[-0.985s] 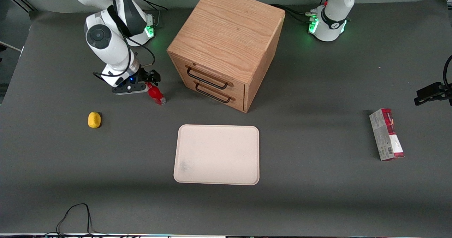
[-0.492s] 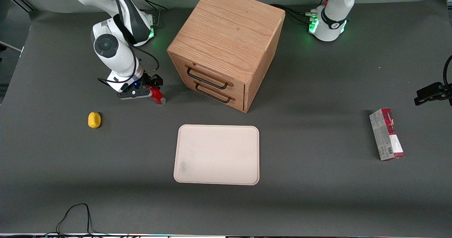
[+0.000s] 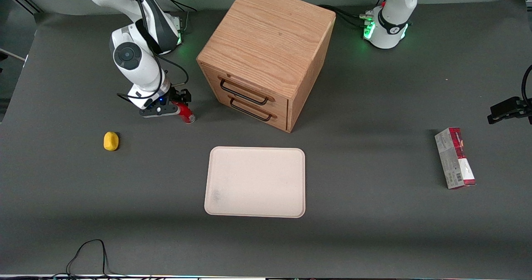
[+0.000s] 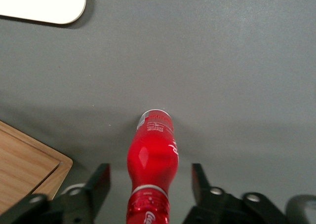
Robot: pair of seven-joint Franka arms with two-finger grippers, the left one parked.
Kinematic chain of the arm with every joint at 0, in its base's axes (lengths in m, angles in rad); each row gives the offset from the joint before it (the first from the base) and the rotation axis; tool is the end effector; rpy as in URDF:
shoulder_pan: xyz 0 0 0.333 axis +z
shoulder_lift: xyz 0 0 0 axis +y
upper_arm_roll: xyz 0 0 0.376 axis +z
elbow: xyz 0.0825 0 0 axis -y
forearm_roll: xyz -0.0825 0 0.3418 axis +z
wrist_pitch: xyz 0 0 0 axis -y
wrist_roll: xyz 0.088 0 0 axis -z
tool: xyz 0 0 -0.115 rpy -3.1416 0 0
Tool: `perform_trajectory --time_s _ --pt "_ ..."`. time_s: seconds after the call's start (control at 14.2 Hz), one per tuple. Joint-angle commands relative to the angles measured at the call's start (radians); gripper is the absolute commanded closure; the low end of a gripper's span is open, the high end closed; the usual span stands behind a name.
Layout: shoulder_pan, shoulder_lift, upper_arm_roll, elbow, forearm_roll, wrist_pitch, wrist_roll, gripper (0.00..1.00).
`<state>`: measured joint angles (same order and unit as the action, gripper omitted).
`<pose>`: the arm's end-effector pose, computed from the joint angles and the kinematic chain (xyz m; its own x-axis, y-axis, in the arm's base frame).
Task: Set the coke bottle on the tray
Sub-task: 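Close the right gripper around the red bottle's body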
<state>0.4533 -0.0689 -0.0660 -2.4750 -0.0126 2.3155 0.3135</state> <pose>0.3929 0.1597 0.3931 0.9931 0.0814 -0.0850 0.0843 -0.9959 0.0317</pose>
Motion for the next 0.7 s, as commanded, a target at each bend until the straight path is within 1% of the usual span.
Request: perform_trajectory --time_s 0.0,0.07,0.21,0.42,0.63 --pt "0.004 -0.003 -0.006 0.002 -0.015 -0.005 -0.004 0.82" --pt "0.004 -0.008 -0.006 0.005 -0.015 -0.016 -0.004 0.87" --pt "0.004 -0.017 -0.008 0.027 -0.013 -0.051 -0.002 0.94" --pt "0.004 -0.031 -0.008 0.117 -0.013 -0.177 -0.008 0.94" --pt "0.002 -0.054 -0.008 0.282 -0.013 -0.405 -0.016 0.94"
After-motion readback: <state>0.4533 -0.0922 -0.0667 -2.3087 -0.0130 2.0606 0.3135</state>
